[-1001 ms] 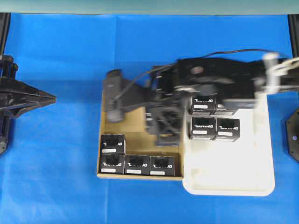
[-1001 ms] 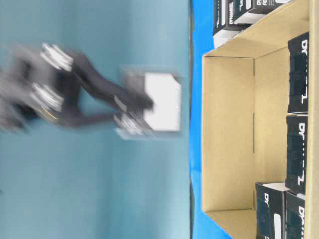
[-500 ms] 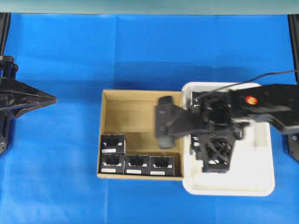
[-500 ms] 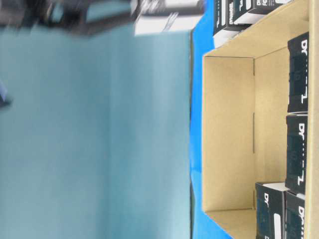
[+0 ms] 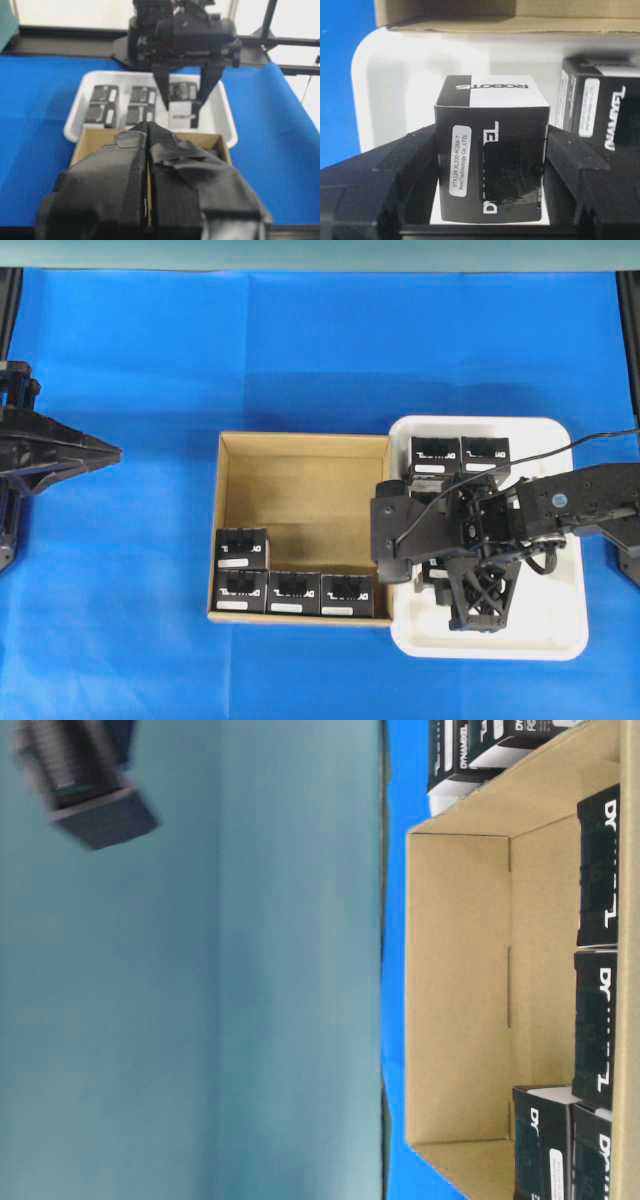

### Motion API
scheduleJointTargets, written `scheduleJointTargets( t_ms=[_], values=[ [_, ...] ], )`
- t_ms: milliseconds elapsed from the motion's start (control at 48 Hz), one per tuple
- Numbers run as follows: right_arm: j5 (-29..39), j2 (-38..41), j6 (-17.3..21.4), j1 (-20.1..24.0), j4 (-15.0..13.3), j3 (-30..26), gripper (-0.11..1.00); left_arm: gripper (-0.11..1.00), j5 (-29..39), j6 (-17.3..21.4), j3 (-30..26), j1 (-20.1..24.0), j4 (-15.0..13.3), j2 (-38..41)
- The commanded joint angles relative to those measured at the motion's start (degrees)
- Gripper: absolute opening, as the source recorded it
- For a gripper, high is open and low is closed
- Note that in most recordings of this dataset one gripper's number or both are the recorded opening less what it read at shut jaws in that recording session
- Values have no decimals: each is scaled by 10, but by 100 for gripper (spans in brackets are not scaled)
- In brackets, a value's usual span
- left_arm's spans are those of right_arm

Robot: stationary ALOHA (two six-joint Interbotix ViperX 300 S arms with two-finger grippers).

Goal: Pick the box from inside the cardboard box.
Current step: 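Lower the motor box into the tray and open the right gripper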

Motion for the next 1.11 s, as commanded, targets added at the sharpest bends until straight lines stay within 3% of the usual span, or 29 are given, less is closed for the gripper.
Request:
scheduleJointTargets(
  t_ms=[0,250,1084],
  values=[
    [-21,7,1,1,2,15,61,-5,-6,-1,-18,-2,1,4],
    [-69,22,0,-2,-5,32,61,-5,-7,-2,-18,-3,1,5],
    [-81,56,-1,-30,-18,29,61,-5,-9,-2,-18,-4,1,15]
  ],
)
